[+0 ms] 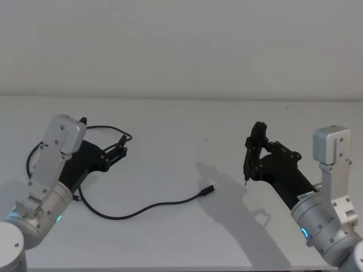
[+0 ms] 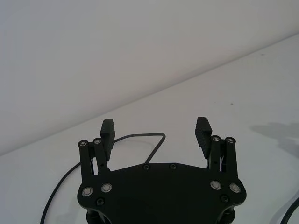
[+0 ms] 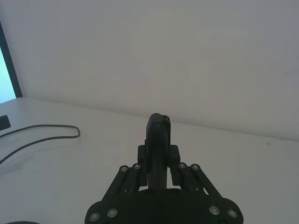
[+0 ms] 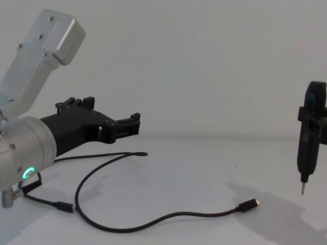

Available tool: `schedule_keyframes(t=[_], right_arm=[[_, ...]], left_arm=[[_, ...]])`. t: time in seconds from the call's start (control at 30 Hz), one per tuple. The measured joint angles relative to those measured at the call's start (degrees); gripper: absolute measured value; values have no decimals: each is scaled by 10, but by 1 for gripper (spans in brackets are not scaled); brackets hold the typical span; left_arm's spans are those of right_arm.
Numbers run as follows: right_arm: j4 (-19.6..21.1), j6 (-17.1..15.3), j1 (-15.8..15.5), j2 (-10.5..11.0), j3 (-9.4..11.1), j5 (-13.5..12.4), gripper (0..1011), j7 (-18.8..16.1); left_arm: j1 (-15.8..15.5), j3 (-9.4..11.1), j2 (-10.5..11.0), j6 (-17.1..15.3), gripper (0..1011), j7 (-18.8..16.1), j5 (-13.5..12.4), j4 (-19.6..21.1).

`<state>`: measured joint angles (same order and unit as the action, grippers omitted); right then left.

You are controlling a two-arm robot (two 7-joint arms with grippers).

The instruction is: Pick up the data cable with the one hand.

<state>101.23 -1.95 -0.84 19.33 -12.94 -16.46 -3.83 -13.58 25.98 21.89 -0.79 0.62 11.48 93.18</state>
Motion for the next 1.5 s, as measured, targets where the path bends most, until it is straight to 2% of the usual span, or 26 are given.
schedule_keyframes(t=[1.07,1.23,1.5], right_arm=[[0,0,0,0,0,0,274,0],[0,0,0,0,0,0,275,0],[0,0,0,0,0,0,274,0]], left_arm=[[0,0,0,0,1004,1,0,0],[1,1,3,-3,1004,10,1,3],[2,3,24,-15,1004,53,16,18]])
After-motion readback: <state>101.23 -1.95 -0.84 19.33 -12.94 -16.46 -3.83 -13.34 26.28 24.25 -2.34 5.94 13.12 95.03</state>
